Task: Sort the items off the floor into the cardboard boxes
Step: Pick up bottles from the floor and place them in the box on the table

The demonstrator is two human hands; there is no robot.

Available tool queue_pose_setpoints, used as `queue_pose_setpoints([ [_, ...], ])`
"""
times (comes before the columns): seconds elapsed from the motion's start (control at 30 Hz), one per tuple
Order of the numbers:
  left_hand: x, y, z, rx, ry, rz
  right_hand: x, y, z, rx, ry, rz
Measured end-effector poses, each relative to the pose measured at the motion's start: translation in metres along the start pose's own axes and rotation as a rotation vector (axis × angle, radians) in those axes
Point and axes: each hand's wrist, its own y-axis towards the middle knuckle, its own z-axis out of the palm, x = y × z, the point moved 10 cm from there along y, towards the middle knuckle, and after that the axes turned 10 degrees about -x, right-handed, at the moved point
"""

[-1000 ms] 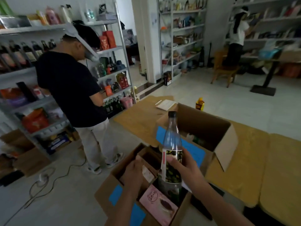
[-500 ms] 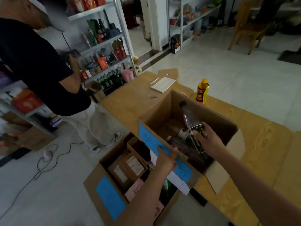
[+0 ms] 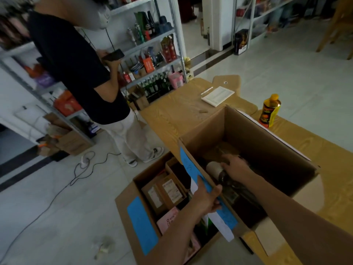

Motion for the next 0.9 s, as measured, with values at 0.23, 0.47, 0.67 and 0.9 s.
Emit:
queue_pose_setpoints([
  [0.23, 0.000, -0.002, 0.001, 0.013, 0.067, -0.002, 0.000, -0.007, 0.010, 0.063, 0.039, 0.003],
  [0.47, 0.000, -0.007, 0.002, 0.022, 0.054, -0.011, 0.001, -0.020, -0.009, -0.042, 0.107, 0.001],
  [0.67, -0.004, -0.019, -0.017, -0.028, -0.034, 0.020, 0.021, -0.043, -0.041, -0.182, 0.215, -0.001],
  [0.9, 0.008, -0.056, -0.070, -0.092, -0.195, 0.086, 0.070, -0.100, -0.081, -0.349, 0.310, 0.028],
])
